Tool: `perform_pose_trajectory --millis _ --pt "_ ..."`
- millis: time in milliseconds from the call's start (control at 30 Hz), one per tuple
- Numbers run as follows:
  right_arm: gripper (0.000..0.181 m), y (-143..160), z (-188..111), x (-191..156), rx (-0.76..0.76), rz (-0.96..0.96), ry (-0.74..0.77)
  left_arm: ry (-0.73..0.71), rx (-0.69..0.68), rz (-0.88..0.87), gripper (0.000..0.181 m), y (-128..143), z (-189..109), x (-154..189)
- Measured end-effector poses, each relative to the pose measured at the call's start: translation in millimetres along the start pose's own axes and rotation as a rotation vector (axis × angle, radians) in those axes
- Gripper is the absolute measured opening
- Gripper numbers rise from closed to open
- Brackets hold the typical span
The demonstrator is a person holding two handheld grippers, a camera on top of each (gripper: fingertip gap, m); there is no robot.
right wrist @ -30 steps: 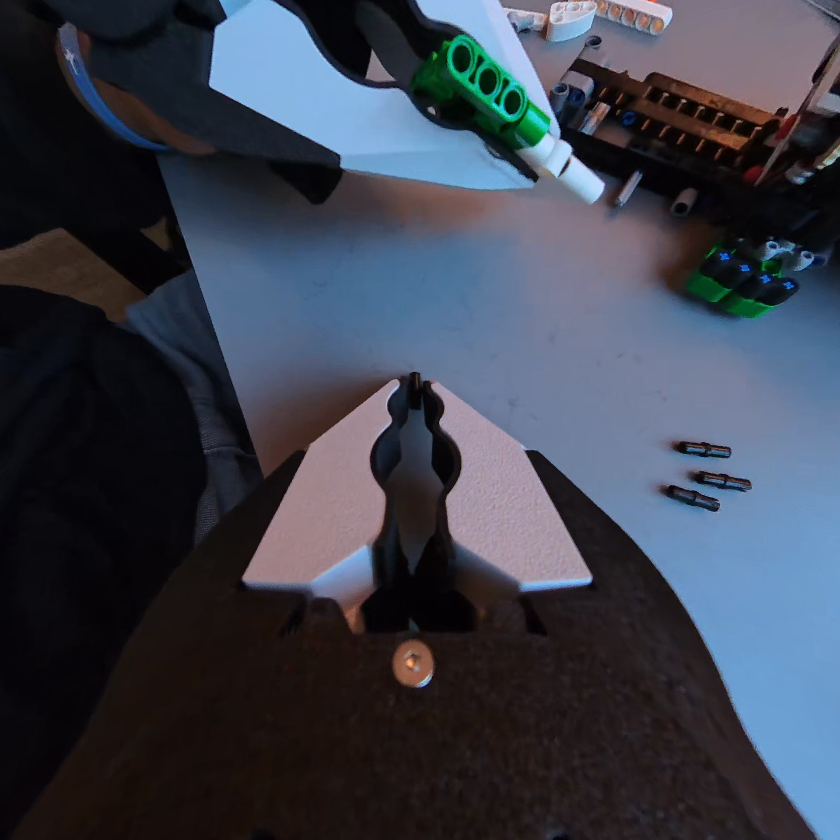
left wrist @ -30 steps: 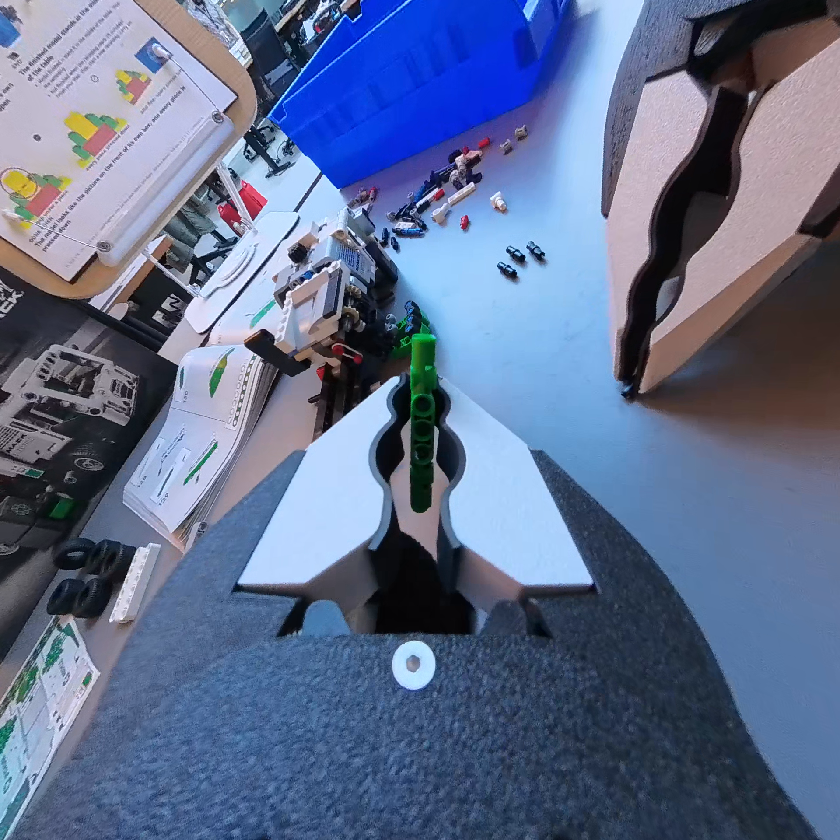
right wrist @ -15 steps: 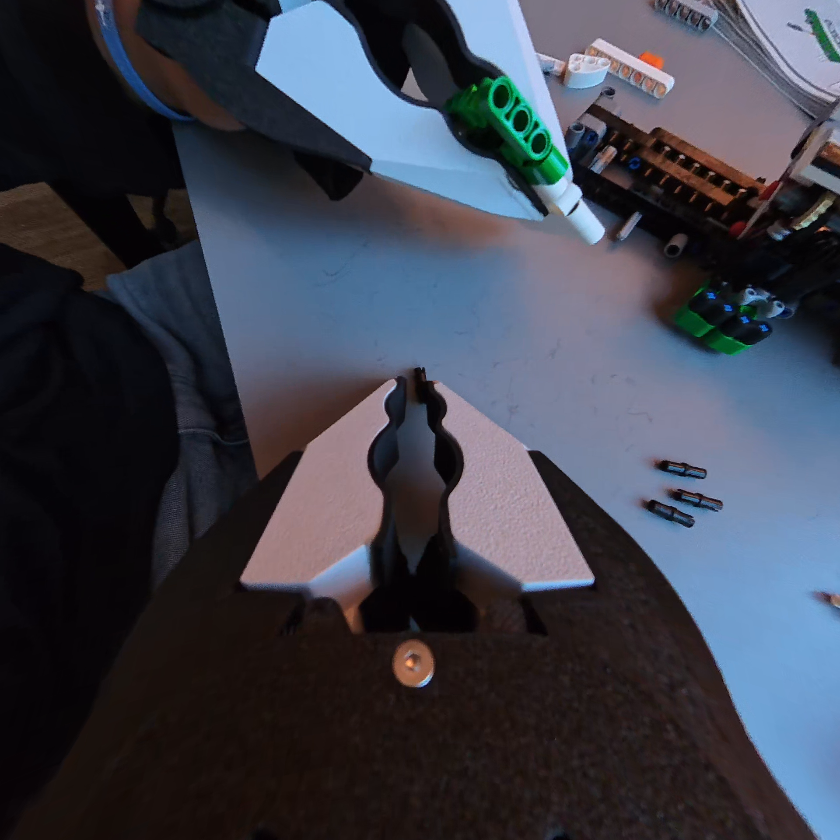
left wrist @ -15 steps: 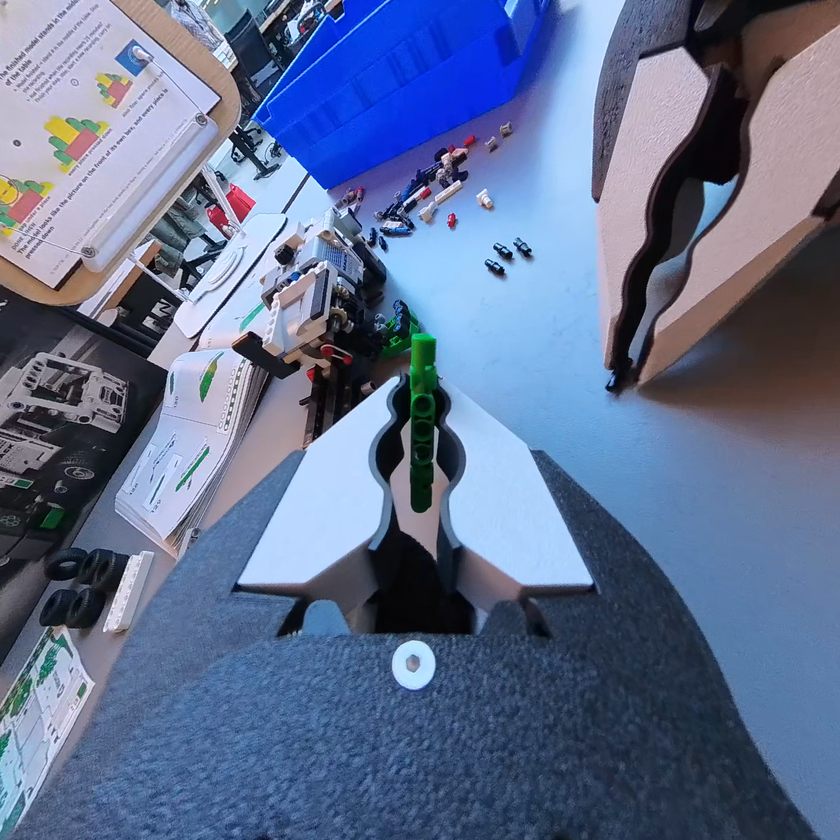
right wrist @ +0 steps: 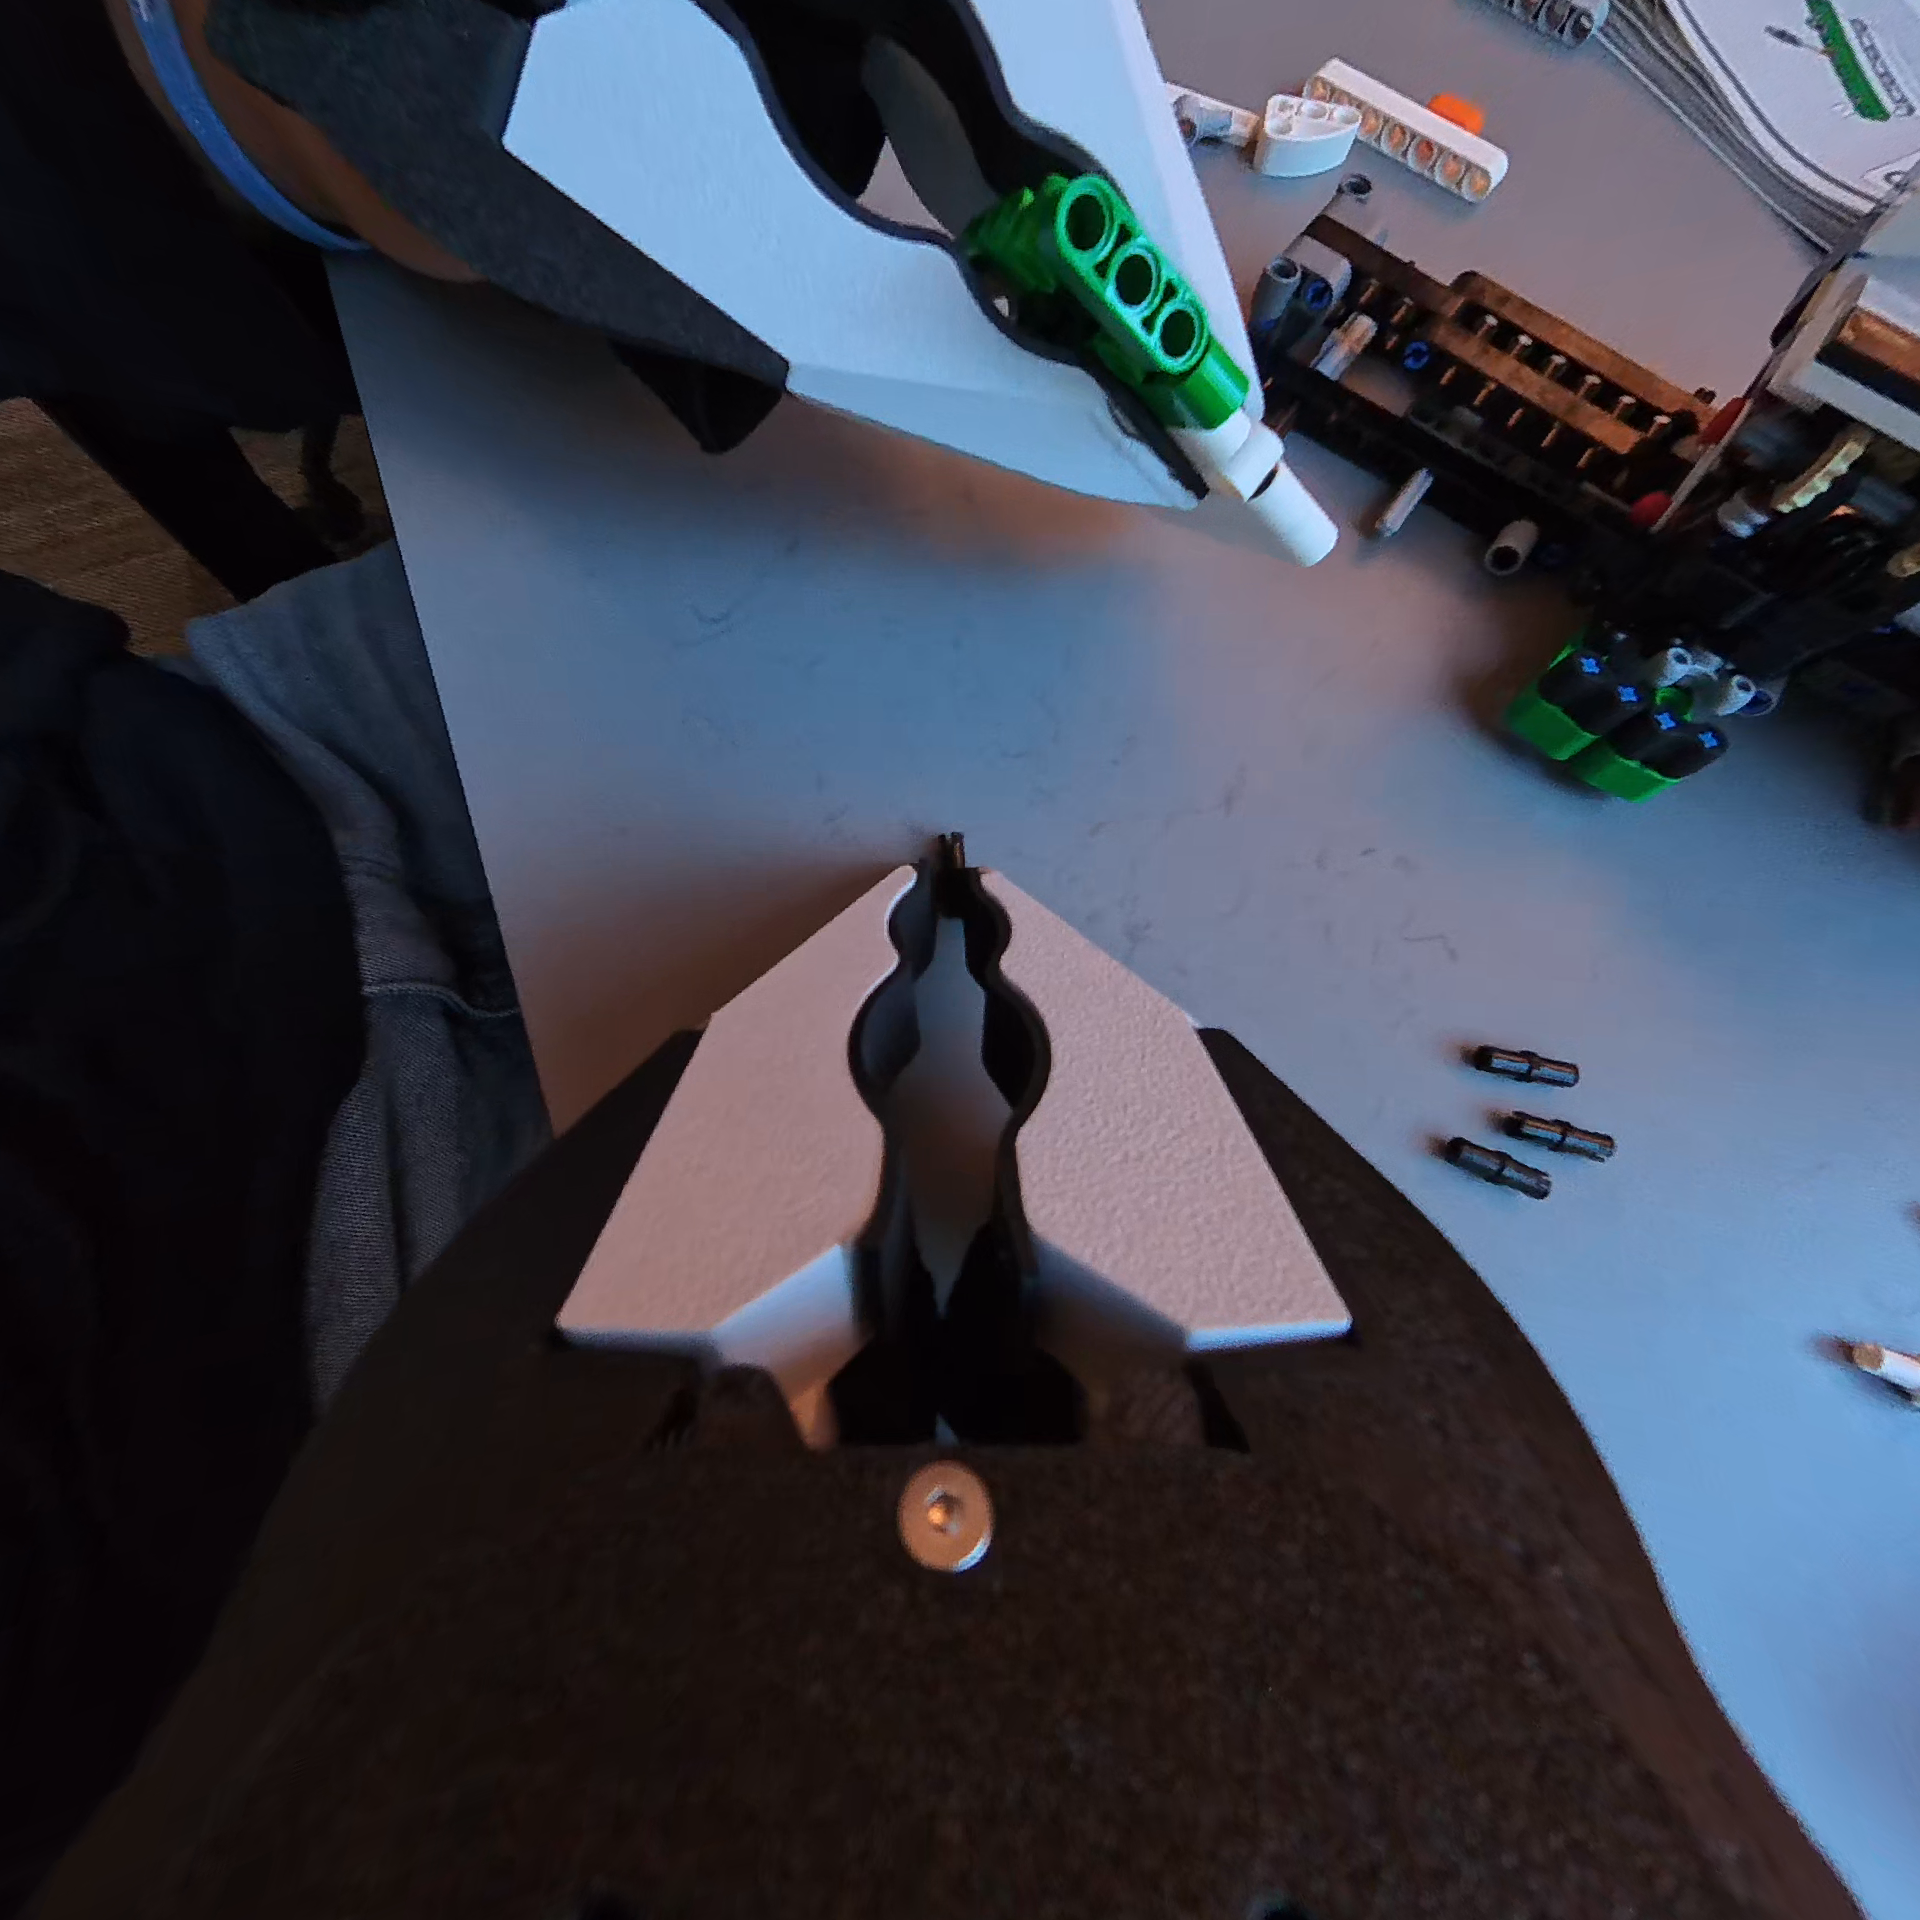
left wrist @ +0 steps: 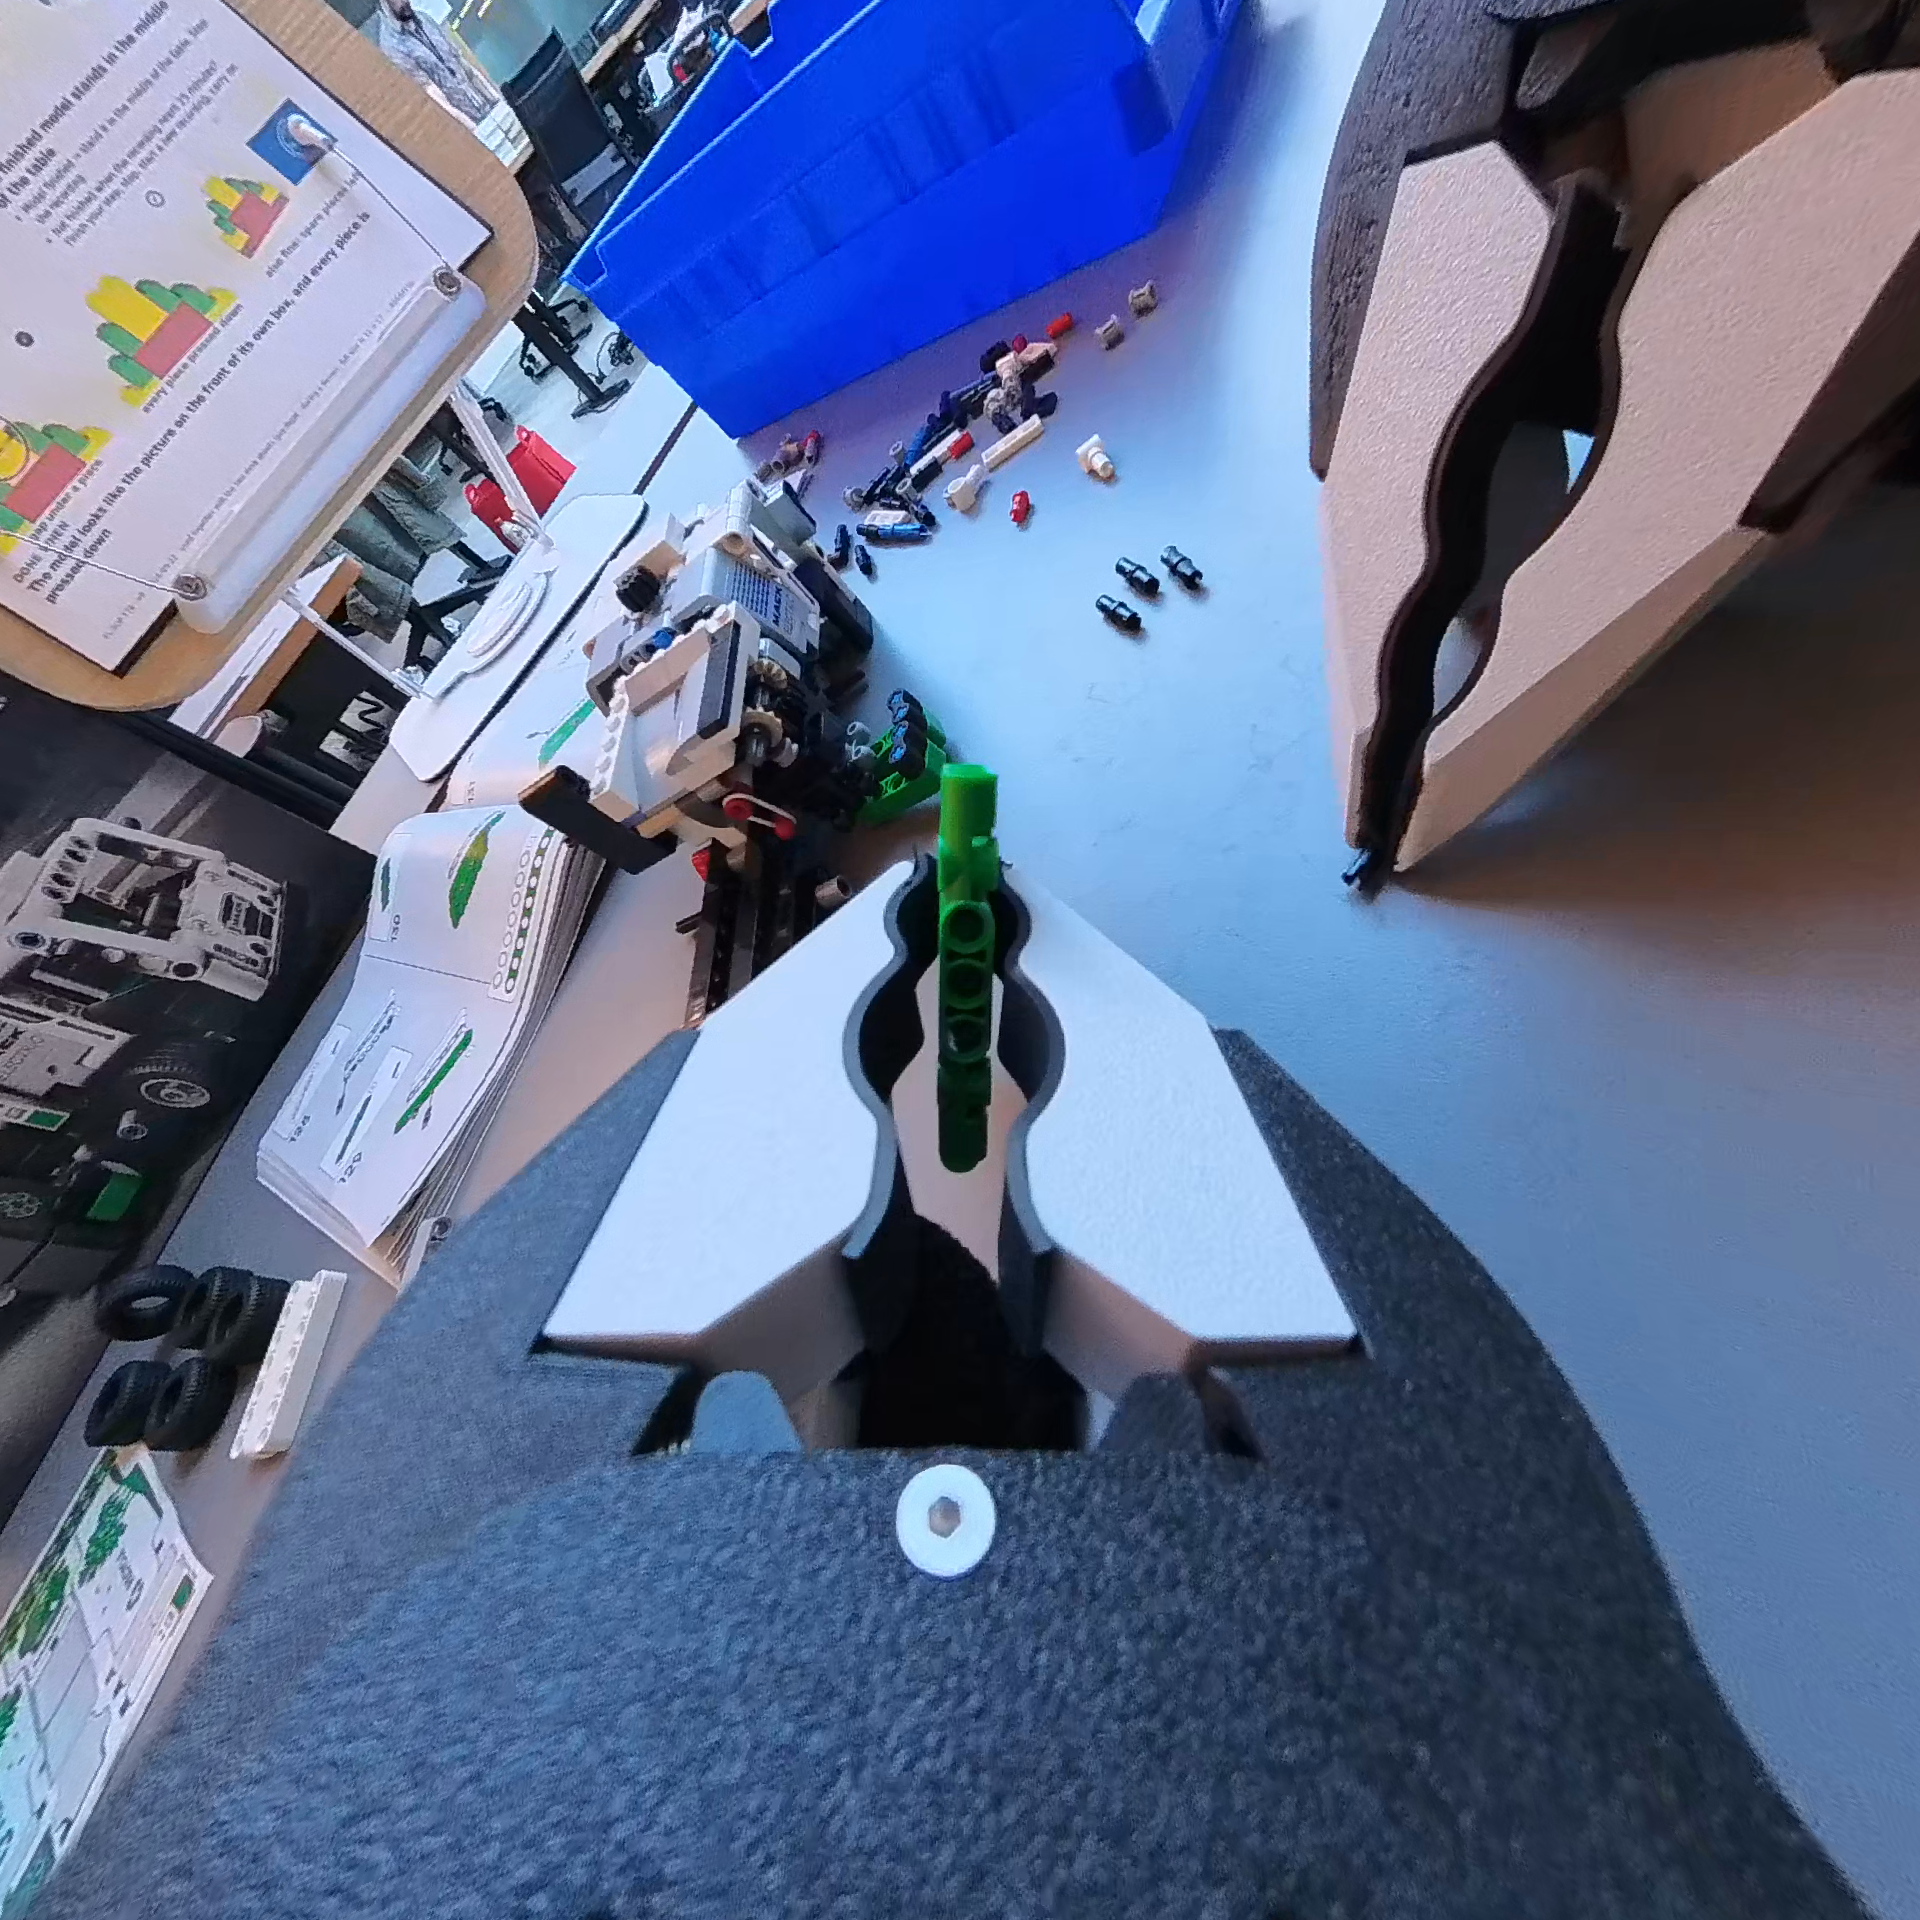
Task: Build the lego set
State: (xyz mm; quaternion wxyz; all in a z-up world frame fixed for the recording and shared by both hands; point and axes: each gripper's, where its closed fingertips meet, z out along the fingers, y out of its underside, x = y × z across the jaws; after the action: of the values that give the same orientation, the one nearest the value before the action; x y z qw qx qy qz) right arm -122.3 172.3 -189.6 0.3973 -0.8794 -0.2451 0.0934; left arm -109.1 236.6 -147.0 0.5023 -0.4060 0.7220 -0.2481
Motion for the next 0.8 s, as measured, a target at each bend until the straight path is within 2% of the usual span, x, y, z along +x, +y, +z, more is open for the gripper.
perform_pose_trajectory --millis 133,233,300,367,500,800 --pt "0.003 -4 -3 0 0.025 0.011 -0.006 0.022 0.057 -0.063 0.006 -8 -6 -1" --pt "0.003 -41 -18 -3 0.242 0.114 -0.044 0.071 0.143 -0.192 0.006 -20 -16 -3" --pt "0.002 -73 -33 3 0.453 0.263 -0.073 0.121 0.191 -0.284 0.006 -27 -20 -3" --pt "0.002 -87 -37 7 0.588 0.432 -0.153 0.153 0.218 -0.351 0.006 -31 -22 -4" --pt "0.002 -87 -32 16 0.638 0.525 -0.177 0.199 0.243 -0.429 0.006 -34 -23 -5" --pt "0.002 -83 -29 22 0.629 0.568 -0.147 0.150 0.201 -0.350 0.006 -32 -17 0"
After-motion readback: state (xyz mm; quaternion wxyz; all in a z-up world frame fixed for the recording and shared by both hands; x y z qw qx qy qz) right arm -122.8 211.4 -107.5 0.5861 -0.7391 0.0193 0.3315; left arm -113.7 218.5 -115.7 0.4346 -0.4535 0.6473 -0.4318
